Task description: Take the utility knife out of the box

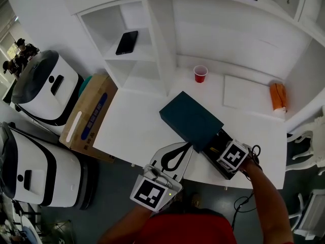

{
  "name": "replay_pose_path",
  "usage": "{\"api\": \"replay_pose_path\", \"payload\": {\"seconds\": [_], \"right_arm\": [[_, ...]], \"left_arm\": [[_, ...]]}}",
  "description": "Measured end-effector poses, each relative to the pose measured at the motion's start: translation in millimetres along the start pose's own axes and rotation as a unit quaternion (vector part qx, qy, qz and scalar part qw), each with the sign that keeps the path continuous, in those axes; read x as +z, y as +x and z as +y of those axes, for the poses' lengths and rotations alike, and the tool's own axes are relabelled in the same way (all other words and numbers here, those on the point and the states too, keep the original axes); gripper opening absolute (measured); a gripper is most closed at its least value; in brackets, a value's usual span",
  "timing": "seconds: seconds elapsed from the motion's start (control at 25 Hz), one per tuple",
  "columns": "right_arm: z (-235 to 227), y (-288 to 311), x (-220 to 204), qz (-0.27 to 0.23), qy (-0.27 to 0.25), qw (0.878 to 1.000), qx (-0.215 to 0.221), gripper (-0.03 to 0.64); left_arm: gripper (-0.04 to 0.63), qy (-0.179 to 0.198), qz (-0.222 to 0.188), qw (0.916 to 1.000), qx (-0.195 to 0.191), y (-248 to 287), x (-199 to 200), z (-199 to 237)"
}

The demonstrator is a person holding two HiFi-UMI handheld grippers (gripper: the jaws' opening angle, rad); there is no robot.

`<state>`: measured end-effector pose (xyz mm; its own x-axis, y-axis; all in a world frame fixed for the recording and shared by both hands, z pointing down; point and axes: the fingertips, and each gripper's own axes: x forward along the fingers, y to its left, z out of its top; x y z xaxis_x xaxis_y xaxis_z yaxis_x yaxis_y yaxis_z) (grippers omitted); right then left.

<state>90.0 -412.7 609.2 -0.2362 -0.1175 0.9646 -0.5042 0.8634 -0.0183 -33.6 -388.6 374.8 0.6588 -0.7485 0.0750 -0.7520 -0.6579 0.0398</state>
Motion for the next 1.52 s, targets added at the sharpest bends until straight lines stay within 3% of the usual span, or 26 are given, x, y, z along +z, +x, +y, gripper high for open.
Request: {"api": "replay_pose_path", "payload": {"seconds": [0.2, 0.4, 0.56, 0.76, 0.88, 1.04, 1.32, 1.52], "right_arm": [[0, -30, 9, -0.074, 0.026, 0.996, -0.034, 0.064], [7, -88, 24, -0.191, 0.059, 0.977, -0.074, 0.066], [17, -148, 40, -0.315, 0.089, 0.94, -0.096, 0.066], [41, -232, 57, -0.469, 0.108, 0.871, -0.097, 0.064], [55, -269, 60, -0.532, 0.093, 0.834, -0.112, 0.064], [69, -297, 60, -0.586, 0.083, 0.796, -0.125, 0.064], [85, -308, 55, -0.63, 0.074, 0.764, -0.115, 0.063], [83, -310, 55, -0.639, 0.091, 0.754, -0.121, 0.061]], "left_arm": [[0.008, 0.002, -0.006, 1.0, -0.006, 0, 7, -4], [0.008, 0.005, -0.009, 0.9999, -0.01, 0, 14, -13], [0.008, 0.01, -0.015, 0.9997, -0.016, 1, 23, -22], [0.008, 0.02, -0.027, 0.9991, -0.027, 0, 40, -38], [0.008, 0.026, -0.032, 0.9985, -0.036, -2, 49, -49], [0.008, 0.033, -0.035, 0.9979, -0.044, -4, 58, -61], [0.008, 0.038, -0.032, 0.9975, -0.05, -7, 65, -73], [0.008, 0.041, -0.031, 0.9974, -0.052, -9, 66, -76]]}}
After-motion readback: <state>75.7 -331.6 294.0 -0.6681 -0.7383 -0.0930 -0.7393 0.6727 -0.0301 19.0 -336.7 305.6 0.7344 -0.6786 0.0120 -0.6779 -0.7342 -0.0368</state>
